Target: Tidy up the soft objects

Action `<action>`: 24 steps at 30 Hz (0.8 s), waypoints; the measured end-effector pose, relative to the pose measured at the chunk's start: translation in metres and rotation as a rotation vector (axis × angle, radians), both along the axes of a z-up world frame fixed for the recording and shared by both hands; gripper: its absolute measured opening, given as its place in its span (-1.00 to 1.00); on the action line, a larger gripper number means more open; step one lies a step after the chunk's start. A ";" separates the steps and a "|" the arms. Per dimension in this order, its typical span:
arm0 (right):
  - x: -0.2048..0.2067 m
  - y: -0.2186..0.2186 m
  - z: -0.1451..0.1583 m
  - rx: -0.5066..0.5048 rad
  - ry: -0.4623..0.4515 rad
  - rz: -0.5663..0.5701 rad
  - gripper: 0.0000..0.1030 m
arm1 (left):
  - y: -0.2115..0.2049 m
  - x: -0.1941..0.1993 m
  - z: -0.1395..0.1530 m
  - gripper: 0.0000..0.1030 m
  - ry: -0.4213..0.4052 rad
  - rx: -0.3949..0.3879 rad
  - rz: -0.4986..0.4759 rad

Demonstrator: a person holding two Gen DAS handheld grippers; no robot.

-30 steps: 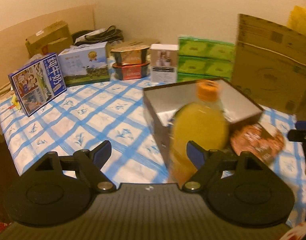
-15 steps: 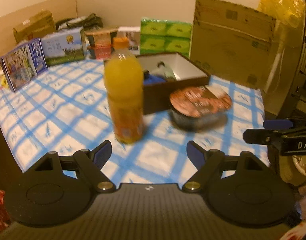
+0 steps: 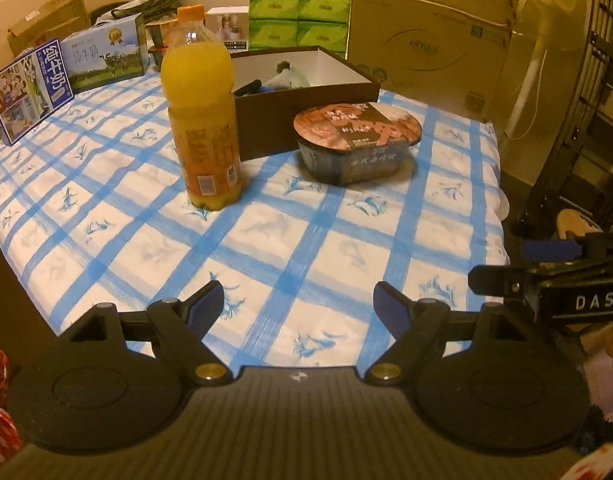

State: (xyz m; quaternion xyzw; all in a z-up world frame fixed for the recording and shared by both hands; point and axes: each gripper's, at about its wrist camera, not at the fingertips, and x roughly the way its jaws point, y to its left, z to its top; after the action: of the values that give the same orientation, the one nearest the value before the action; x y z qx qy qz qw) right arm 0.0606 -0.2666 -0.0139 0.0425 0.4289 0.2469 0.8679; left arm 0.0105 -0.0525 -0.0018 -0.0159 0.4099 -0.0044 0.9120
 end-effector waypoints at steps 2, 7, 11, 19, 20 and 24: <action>-0.005 -0.001 -0.002 0.001 0.012 -0.006 0.71 | -0.001 -0.003 0.000 0.56 0.004 -0.003 0.001; -0.013 0.001 -0.005 -0.005 0.026 -0.003 0.71 | -0.003 -0.010 0.000 0.56 0.014 -0.013 0.003; -0.014 0.002 -0.006 -0.004 0.047 -0.005 0.71 | -0.005 -0.014 -0.001 0.56 0.018 -0.011 -0.004; -0.016 0.002 -0.003 -0.007 0.034 -0.002 0.71 | -0.004 -0.015 0.001 0.56 0.012 -0.011 0.000; -0.016 0.002 -0.003 -0.006 0.034 -0.002 0.71 | -0.004 -0.015 0.001 0.56 0.012 -0.011 0.000; -0.016 0.002 -0.002 -0.006 0.032 -0.001 0.71 | -0.003 -0.015 0.000 0.56 0.011 -0.012 0.002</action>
State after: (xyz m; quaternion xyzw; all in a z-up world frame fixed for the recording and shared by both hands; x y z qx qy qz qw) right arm 0.0449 -0.2647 -0.0164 0.0441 0.4437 0.2444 0.8611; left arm -0.0044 -0.0555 -0.0014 -0.0221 0.4148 -0.0057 0.9096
